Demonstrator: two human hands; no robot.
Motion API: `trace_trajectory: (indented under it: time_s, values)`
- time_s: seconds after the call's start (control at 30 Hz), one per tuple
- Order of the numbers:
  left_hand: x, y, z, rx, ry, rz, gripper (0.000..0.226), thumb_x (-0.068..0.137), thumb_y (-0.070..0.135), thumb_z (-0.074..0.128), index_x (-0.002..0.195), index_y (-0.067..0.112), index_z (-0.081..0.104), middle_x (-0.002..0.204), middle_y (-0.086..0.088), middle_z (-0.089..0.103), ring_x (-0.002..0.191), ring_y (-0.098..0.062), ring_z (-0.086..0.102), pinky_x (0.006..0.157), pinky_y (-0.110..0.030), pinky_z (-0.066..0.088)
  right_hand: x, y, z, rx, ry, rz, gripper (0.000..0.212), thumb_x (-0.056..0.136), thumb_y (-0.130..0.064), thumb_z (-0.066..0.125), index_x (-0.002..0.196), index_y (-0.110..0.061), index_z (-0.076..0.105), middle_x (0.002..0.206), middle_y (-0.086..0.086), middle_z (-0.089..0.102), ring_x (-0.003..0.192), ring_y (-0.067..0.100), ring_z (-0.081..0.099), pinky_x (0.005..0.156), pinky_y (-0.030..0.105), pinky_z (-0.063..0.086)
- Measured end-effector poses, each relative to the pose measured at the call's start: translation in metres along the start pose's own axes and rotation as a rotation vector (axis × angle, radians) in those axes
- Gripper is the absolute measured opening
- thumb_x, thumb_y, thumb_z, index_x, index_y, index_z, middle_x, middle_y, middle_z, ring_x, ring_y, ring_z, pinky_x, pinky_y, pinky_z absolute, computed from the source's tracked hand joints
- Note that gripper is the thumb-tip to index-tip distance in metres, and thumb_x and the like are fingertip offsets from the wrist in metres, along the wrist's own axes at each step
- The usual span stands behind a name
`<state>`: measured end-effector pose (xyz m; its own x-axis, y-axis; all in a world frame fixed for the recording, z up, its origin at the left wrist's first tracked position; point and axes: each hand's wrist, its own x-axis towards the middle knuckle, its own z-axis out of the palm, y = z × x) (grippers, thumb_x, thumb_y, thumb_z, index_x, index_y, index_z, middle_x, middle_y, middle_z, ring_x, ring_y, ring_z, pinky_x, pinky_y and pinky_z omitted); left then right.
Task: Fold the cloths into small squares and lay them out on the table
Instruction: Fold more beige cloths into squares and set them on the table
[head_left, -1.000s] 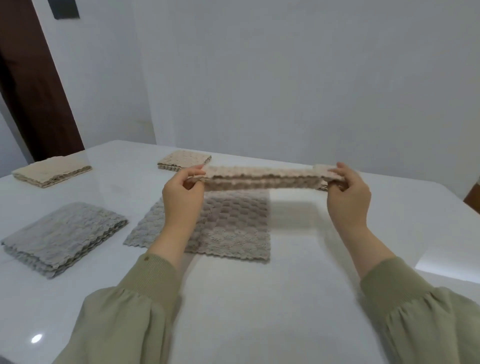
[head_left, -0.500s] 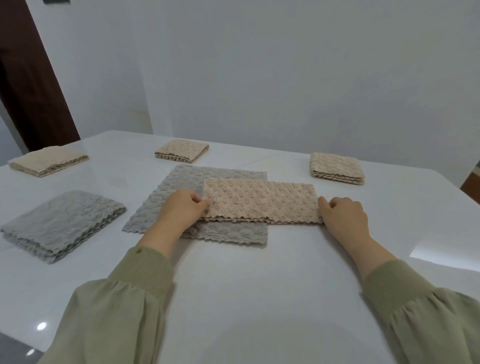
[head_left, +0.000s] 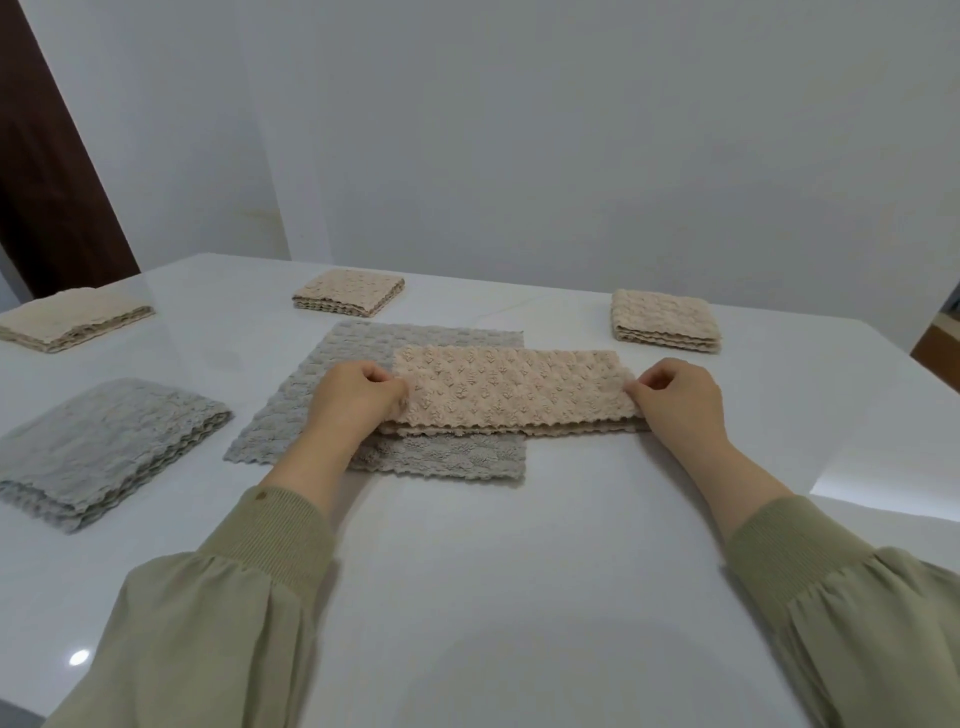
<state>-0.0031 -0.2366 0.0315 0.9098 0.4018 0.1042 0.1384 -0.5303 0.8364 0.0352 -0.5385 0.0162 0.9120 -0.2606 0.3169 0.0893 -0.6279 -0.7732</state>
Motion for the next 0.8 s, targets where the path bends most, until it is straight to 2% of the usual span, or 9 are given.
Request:
trace_trajectory:
  time_s: [0.1, 0.2, 0.3, 0.37, 0.43, 0.5, 0.57, 0.7, 0.8]
  values:
    - [0.004, 0.0, 0.003, -0.084, 0.044, -0.026, 0.016, 0.085, 0.022, 0.066, 0.075, 0.01, 0.062, 0.078, 0.011, 0.058, 0.064, -0.002, 0.047, 0.057, -0.02, 0.035, 0.006, 0.0, 0.003, 0.07, -0.021, 0.005, 0.019, 0.081, -0.018, 0.07, 0.067, -0.018, 0.058, 0.068, -0.005, 0.058, 0.069, 0.015, 0.054, 0.064, 0.025, 0.038]
    - [0.006, 0.0, 0.002, -0.19, 0.017, -0.078, 0.006, 0.086, 0.02, 0.065, 0.088, 0.015, 0.062, 0.085, 0.004, 0.061, 0.05, -0.01, 0.054, 0.053, -0.025, 0.044, 0.008, -0.002, 0.005, 0.097, -0.107, 0.031, 0.01, 0.081, -0.02, 0.07, 0.079, -0.016, 0.062, 0.071, -0.005, 0.062, 0.065, 0.011, 0.056, 0.06, 0.021, 0.042]
    - [0.004, 0.0, 0.003, -0.177, -0.034, -0.062, 0.024, 0.083, 0.019, 0.069, 0.106, 0.019, 0.062, 0.102, 0.003, 0.059, 0.069, -0.008, 0.057, 0.071, -0.029, 0.045, 0.01, 0.001, 0.005, 0.11, -0.196, 0.069, 0.011, 0.083, -0.016, 0.068, 0.092, -0.014, 0.062, 0.066, -0.002, 0.061, 0.058, 0.012, 0.058, 0.062, 0.026, 0.052]
    - [0.004, 0.0, 0.004, -0.256, -0.066, -0.062, 0.031, 0.083, 0.011, 0.069, 0.113, 0.017, 0.063, 0.091, -0.001, 0.065, 0.056, -0.006, 0.059, 0.061, -0.027, 0.048, 0.012, 0.003, 0.005, 0.098, -0.166, 0.029, 0.013, 0.083, -0.012, 0.066, 0.096, -0.015, 0.061, 0.065, -0.003, 0.057, 0.06, 0.013, 0.056, 0.065, 0.029, 0.05]
    - [0.004, -0.001, 0.006, -0.328, -0.036, -0.027, 0.028, 0.084, 0.006, 0.067, 0.109, 0.02, 0.067, 0.085, -0.008, 0.07, 0.049, -0.008, 0.059, 0.051, -0.022, 0.048, 0.012, 0.0, 0.006, 0.153, -0.042, -0.042, 0.017, 0.085, -0.009, 0.062, 0.1, -0.016, 0.058, 0.066, -0.004, 0.052, 0.061, 0.009, 0.051, 0.061, 0.023, 0.043]
    - [0.005, -0.001, 0.007, -0.324, 0.05, 0.061, 0.025, 0.087, 0.006, 0.064, 0.103, 0.024, 0.07, 0.098, -0.005, 0.07, 0.047, -0.004, 0.052, 0.047, -0.018, 0.043, 0.01, -0.007, 0.004, 0.238, 0.08, -0.109, 0.022, 0.086, -0.004, 0.058, 0.104, -0.017, 0.055, 0.067, -0.005, 0.047, 0.062, 0.006, 0.047, 0.06, 0.012, 0.038]
    - [0.003, 0.003, 0.007, -0.328, 0.079, 0.108, 0.028, 0.088, 0.003, 0.06, 0.103, 0.024, 0.07, 0.098, 0.0, 0.068, 0.041, -0.003, 0.044, 0.041, -0.016, 0.039, 0.007, -0.009, 0.004, 0.22, 0.113, -0.139, 0.027, 0.086, -0.001, 0.055, 0.108, -0.017, 0.054, 0.069, -0.006, 0.045, 0.064, 0.005, 0.045, 0.058, 0.006, 0.036]
    - [0.001, -0.001, 0.002, -0.318, -0.036, -0.026, 0.027, 0.087, -0.004, 0.056, 0.099, 0.015, 0.07, 0.089, -0.002, 0.066, 0.044, -0.009, 0.055, 0.046, -0.021, 0.05, 0.001, 0.003, 0.006, 0.018, -0.063, -0.06, 0.033, 0.086, -0.007, 0.056, 0.118, -0.014, 0.053, 0.067, -0.004, 0.051, 0.066, 0.008, 0.05, 0.061, 0.022, 0.036]
    - [0.002, -0.005, -0.004, -0.297, -0.093, -0.108, 0.02, 0.087, -0.002, 0.057, 0.095, 0.012, 0.068, 0.087, -0.003, 0.063, 0.038, -0.008, 0.057, 0.041, -0.018, 0.049, -0.001, 0.005, 0.003, 0.016, -0.07, -0.047, 0.032, 0.086, -0.012, 0.06, 0.117, -0.013, 0.053, 0.063, -0.002, 0.054, 0.068, 0.013, 0.054, 0.062, 0.024, 0.037]
